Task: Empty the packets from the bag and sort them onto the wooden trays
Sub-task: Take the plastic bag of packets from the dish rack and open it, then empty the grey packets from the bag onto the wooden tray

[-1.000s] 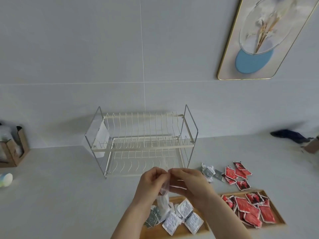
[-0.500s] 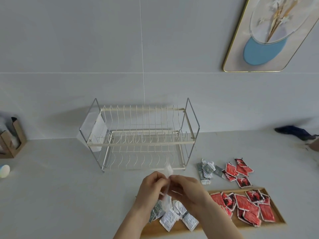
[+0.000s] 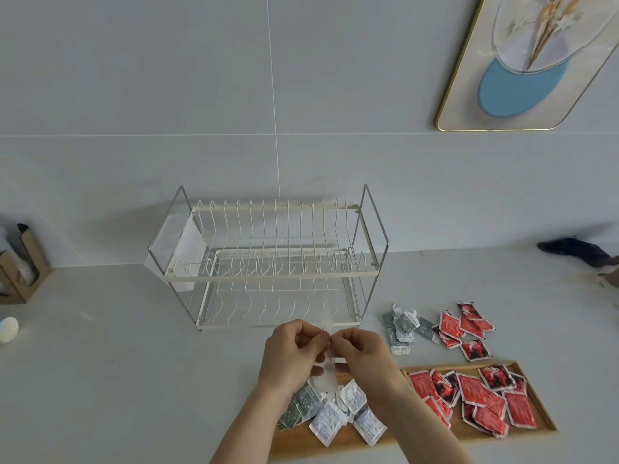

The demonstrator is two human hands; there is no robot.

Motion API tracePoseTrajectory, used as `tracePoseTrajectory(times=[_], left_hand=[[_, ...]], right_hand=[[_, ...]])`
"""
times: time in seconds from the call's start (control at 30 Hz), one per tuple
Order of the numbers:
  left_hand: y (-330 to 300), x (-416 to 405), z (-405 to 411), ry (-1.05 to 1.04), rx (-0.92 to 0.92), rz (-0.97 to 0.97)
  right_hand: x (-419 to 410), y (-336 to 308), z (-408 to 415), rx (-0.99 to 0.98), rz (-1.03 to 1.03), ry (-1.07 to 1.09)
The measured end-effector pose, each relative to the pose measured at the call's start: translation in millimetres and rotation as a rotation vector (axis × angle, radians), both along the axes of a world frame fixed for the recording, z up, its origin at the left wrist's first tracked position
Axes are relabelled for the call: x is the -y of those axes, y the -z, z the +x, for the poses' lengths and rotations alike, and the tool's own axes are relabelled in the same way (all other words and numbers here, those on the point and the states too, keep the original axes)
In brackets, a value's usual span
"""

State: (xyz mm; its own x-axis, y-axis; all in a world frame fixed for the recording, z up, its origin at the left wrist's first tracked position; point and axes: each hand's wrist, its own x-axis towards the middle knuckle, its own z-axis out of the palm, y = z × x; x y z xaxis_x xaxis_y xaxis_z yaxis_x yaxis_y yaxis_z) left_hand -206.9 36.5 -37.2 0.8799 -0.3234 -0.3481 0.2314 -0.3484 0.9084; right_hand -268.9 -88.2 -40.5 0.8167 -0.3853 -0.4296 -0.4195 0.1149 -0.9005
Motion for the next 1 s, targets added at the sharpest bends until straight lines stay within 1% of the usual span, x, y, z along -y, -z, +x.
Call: tracePoseTrajectory(times=[0.13, 0.27, 0.4, 0.47, 0.53, 0.63, 0.73, 0.8, 0.9, 0.97, 1.0], left_hand=[[1.5, 3.0, 0.9, 0.063, 0.024, 0.059], [6.8, -15.1, 11.3, -0.018, 0.07, 0.165], [5.6, -25.3, 15.2, 0.106, 0.171, 0.297], [2.1, -17.5, 13.3, 0.115, 0.17, 0.264], [-2.9, -9.2, 11.3, 0.094, 0.125, 0.167], [-10.8, -0.9, 11.6, 0.071, 0.076, 0.006], [-15.5, -1.6, 14.8, 0.069, 0.072, -0.093], [-15.7, -10.4, 19.5, 0.056, 0.077, -0.141], [-9.6, -28.0, 28.0, -0.006, 0.103, -0.18], [-0.7, -35.6, 32.9, -0.026, 0.094, -0.16], [4.7, -37.5, 33.8, 0.026, 0.096, -0.121]], right_hand=[[-2.8, 6.6, 3.0, -0.079, -0.191, -0.009], [24.5, 8.5, 0.1, -0.158, -0.292, 0.146], [33.2, 4.6, -2.7, -0.153, -0.377, 0.153], [26.2, 4.5, 0.6, -0.112, -0.344, 0.154], [18.3, 2.1, 4.1, -0.067, -0.275, 0.126], [9.4, -0.8, 4.8, -0.02, -0.32, 0.065], [10.0, -0.5, 4.9, 0.02, -0.31, 0.088], [18.2, -5.5, 7.0, 0.028, -0.244, 0.096], [29.3, -22.6, 10.3, 0.08, -0.046, -0.009], [35.2, -32.3, 12.4, 0.104, 0.052, -0.083], [37.9, -36.1, 14.1, 0.105, 0.079, -0.113]])
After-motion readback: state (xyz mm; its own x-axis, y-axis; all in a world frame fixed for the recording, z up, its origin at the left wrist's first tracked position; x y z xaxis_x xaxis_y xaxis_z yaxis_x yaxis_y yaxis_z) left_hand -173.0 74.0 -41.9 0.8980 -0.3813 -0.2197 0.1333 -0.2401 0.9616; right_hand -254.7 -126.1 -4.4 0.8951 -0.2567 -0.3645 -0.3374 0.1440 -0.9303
